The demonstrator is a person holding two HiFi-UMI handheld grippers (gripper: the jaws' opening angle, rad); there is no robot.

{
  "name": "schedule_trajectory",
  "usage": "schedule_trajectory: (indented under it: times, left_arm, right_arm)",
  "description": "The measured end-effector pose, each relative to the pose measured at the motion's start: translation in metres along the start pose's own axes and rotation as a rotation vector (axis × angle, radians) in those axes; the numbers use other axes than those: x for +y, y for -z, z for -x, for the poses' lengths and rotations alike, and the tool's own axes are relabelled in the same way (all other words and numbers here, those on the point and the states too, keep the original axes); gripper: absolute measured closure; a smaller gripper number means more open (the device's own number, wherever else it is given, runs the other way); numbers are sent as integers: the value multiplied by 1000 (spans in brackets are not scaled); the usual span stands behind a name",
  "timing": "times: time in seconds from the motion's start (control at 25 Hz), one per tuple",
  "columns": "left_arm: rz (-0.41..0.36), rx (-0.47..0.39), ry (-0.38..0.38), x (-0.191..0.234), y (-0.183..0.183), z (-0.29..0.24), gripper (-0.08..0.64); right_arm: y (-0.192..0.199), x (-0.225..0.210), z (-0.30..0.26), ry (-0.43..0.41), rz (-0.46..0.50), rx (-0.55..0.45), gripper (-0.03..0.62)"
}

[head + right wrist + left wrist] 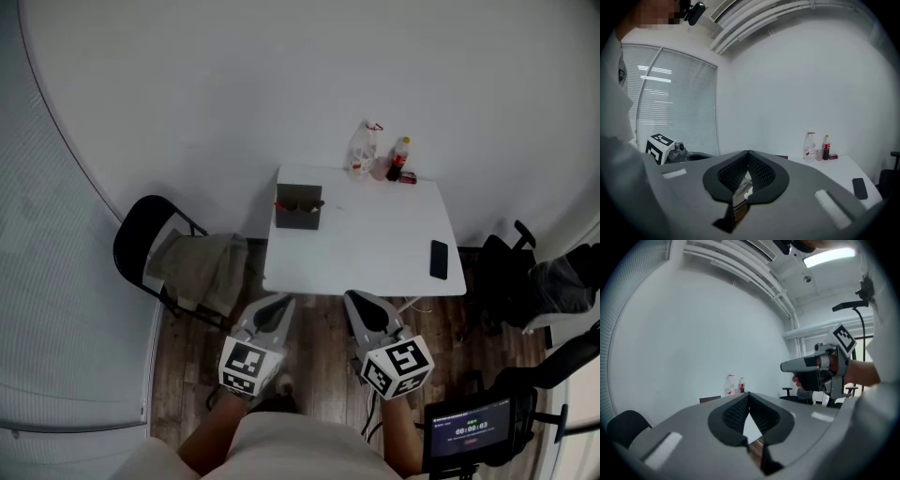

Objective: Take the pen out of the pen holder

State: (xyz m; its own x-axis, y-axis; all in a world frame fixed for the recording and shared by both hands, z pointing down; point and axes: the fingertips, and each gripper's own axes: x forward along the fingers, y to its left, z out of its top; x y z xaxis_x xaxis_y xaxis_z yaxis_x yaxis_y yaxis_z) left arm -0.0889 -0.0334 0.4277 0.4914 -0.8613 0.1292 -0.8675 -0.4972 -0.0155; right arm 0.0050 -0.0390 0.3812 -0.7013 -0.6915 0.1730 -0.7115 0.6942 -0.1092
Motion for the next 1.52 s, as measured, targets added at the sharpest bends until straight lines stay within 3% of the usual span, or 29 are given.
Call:
schedule_trajectory:
  times: [0.28,0.64,1.24,1.52]
  left_arm:
    - [20,7,41,57,10,-50,560]
    - [24,-2,46,72,9,-59,560]
    - [31,24,60,61,18,-63,560]
    - [12,52,28,56,24,-68,560]
  right_arm:
    - [-3,-32,-63,52,-17,9,589]
    - [-9,-35,-74,68,-16,18,589]
    - [1,-41,-67,76,-32,19,589]
    - [2,-53,-64,53,-48,10,589]
